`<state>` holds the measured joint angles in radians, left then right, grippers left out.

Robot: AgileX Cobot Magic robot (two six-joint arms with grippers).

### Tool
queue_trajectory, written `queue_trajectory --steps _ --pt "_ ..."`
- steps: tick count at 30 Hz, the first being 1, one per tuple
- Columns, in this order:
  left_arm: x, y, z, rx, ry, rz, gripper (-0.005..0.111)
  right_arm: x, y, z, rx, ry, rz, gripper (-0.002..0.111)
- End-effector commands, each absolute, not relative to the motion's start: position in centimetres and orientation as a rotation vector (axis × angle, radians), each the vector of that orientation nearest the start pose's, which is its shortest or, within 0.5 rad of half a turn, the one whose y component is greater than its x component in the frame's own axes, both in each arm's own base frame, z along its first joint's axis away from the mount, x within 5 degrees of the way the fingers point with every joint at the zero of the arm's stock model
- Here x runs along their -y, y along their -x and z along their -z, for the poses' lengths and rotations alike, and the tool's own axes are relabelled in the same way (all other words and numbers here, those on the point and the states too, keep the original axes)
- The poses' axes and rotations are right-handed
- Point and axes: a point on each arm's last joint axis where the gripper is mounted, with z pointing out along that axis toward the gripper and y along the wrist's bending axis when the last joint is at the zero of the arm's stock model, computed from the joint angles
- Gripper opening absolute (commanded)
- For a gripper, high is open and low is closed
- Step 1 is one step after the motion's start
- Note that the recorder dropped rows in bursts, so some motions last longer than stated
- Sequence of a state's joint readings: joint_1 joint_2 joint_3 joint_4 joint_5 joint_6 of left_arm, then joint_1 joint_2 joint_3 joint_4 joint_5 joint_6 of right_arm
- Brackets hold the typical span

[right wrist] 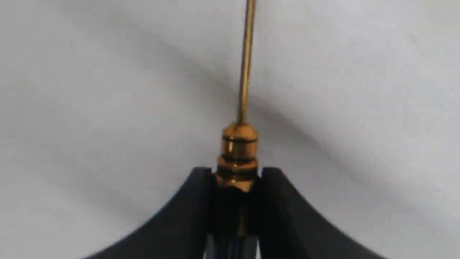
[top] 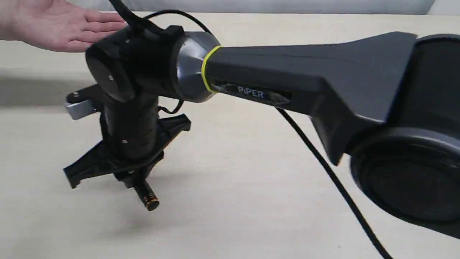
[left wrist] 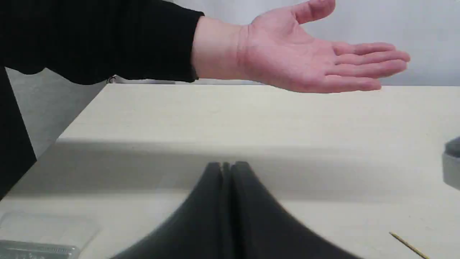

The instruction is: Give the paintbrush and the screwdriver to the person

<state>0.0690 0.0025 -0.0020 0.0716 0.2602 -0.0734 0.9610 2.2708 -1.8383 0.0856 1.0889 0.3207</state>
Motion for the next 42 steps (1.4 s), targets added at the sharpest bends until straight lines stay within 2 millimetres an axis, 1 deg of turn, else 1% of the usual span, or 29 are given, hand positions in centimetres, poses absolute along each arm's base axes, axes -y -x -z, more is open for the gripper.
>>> queue_trajectory --steps 1,4,7,10,13,15,17,19,20,21,22,23,25,26,29,30,31,34,35,36,37,38,41,42 --pt "-0.5 -5.5 -19.0 -1.734 0.077 -0.053 0.0 -39.8 -23.8 -21.2 -2.765 1.028 -0.357 0.004" --pt "-0.5 -5.5 -19.0 -1.734 0.077 -0.053 0.0 -40.5 -22.3 -25.3 -2.589 1.047 -0.492 0.004" --pt "-0.5 -5.5 -19.1 -1.729 0.075 -0.055 0.0 -40.7 -22.0 -29.6 -2.407 1.008 -0.625 0.004" --pt "-0.5 -5.5 -19.1 -1.731 0.075 -0.055 0.0 -41.0 -22.8 -33.0 -2.251 0.991 -0.674 0.004" --pt "-0.5 -5.5 -19.1 -1.731 0.075 -0.055 0.0 -41.1 -24.7 -34.2 -2.172 0.951 -0.673 0.004" --pt "-0.5 -5.5 -19.1 -1.731 0.075 -0.055 0.0 -41.1 -26.1 -34.1 -2.168 0.924 -0.668 0.004" --pt "-0.5 -5.5 -19.1 -1.731 0.075 -0.055 0.0 -41.1 -27.5 -33.1 -2.191 0.9 -0.655 0.004" --pt "-0.5 -5.5 -19.1 -1.731 0.075 -0.055 0.0 -41.3 -28.7 -31.2 -2.235 0.895 -0.626 0.005" --pt "-0.5 -5.5 -19.1 -1.731 0.075 -0.055 0.0 -41.4 -28.9 -30.4 -2.25 0.905 -0.613 0.006" --pt "-0.5 -5.5 -19.1 -1.731 0.075 -0.055 0.0 -41.7 -29.2 -29.2 -2.268 0.928 -0.591 0.01" --pt "-0.5 -5.5 -19.1 -1.731 0.075 -0.055 0.0 -41.9 -29.3 -28.5 -2.274 0.945 -0.579 0.013" --pt "-0.5 -5.5 -19.1 -1.731 0.075 -0.055 0.0 -42.1 -29.5 -27.5 -2.282 0.968 -0.562 0.018" --pt "-0.5 -5.5 -19.1 -1.731 0.075 -0.055 0.0 -42.5 -29.6 -26.5 -2.285 0.989 -0.551 0.028" --pt "-0.5 -5.5 -19.1 -1.731 0.075 -0.055 0.0 -42.5 -29.7 -26.2 -2.291 0.99 -0.547 0.033" --pt "-0.5 -5.5 -19.1 -1.731 0.075 -0.055 0.0 -42.6 -29.7 -26.0 -2.29 0.989 -0.548 0.049" --pt "-0.5 -5.5 -19.1 -1.731 0.075 -0.055 0.0 -42.6 -29.7 -26.0 -2.29 0.989 -0.548 0.051" --pt "-0.5 -5.5 -19.1 -1.731 0.075 -0.055 0.0 -42.5 -29.7 -26.5 -2.281 0.985 -0.553 0.052" --pt "-0.5 -5.5 -19.1 -1.731 0.075 -0.055 0.0 -41.9 -29.3 -28.9 -2.23 0.972 -0.565 0.052" --pt "-0.5 -5.5 -19.1 -1.731 0.075 -0.055 0.0 -41.4 -29.3 -30.2 -2.2 0.965 -0.558 0.051" --pt "-0.5 -5.5 -19.0 -1.734 0.077 -0.053 0.0 -40.7 -29.3 -31.6 -2.176 0.94 -0.553 0.048" --pt "-0.5 -5.5 -19.0 -1.734 0.077 -0.053 0.0 -40.0 -29.3 -33.1 -2.157 0.911 -0.554 0.042" --pt "-0.5 -5.5 -19.0 -1.734 0.077 -0.053 0.0 -39.0 -29.4 -34.5 -2.146 0.878 -0.563 0.033" --pt "-0.5 -5.5 -19.1 -1.732 0.075 -0.055 0.0 -36.3 -29.1 -38.0 -2.137 0.836 -0.557 0.005" --pt "-0.5 -5.5 -19.1 -1.732 0.075 -0.055 0.0 -35.3 -29.0 -39.1 -2.134 0.829 -0.542 0.005"
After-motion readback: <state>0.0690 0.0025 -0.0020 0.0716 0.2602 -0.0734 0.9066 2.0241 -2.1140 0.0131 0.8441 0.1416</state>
